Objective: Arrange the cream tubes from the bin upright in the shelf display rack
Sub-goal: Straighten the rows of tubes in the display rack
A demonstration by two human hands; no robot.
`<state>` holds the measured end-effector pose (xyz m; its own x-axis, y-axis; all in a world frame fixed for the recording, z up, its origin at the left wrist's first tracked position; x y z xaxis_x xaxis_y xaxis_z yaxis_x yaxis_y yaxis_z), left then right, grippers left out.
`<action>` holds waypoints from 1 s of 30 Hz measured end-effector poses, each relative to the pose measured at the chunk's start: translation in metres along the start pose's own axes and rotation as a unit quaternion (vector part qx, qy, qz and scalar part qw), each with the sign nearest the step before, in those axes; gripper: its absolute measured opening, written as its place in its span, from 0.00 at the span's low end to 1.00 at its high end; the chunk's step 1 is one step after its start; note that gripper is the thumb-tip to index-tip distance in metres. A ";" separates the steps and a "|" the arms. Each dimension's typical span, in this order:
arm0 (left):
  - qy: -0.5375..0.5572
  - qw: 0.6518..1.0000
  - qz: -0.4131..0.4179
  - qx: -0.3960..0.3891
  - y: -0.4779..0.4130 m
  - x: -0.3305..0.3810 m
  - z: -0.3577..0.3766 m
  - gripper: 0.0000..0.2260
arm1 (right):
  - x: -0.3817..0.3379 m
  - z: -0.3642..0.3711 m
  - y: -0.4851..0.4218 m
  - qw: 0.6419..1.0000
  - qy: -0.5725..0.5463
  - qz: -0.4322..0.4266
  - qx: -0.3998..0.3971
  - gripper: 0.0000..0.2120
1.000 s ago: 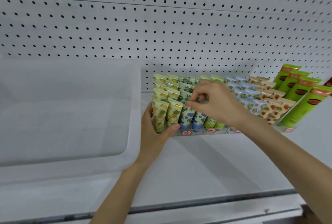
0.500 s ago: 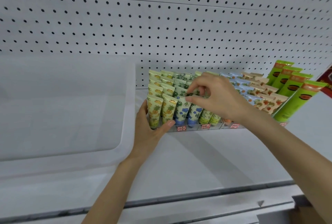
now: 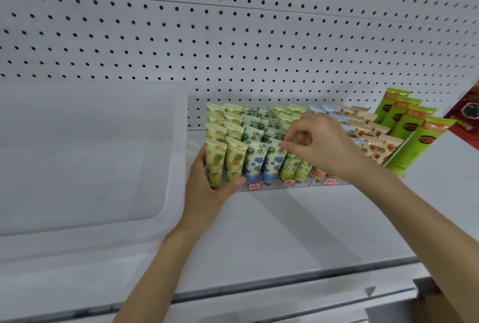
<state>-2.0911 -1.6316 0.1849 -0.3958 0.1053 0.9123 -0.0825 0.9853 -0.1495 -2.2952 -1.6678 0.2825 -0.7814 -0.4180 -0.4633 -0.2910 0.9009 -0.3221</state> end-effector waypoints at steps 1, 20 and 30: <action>0.000 1.000 0.000 0.001 0.000 0.000 0.000 0.34 | 0.001 0.001 -0.001 1.000 0.001 0.001 -0.001 0.06; 0.025 0.999 0.024 -0.003 0.001 0.006 -0.002 0.28 | 0.001 -0.020 -0.045 0.997 -0.048 0.036 -0.041 0.06; 0.026 0.999 0.020 -0.005 0.000 0.006 -0.002 0.27 | -0.002 -0.004 -0.046 0.996 -0.032 0.023 -0.075 0.09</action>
<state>-2.0920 -1.6306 0.1910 -0.3496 0.1507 0.9247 -0.0576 0.9817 -0.1818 -2.2827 -1.7076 0.3014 -0.7609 -0.3785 -0.5271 -0.3392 0.9245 -0.1742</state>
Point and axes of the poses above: each hand's wrist, its own y-axis away from the middle knuckle, its own z-axis out of the palm, x = y × z, the point moved 2 cm from there along -y, towards the middle knuckle, and after that the axes turned 11 degrees about -y, right-handed, at the moved point
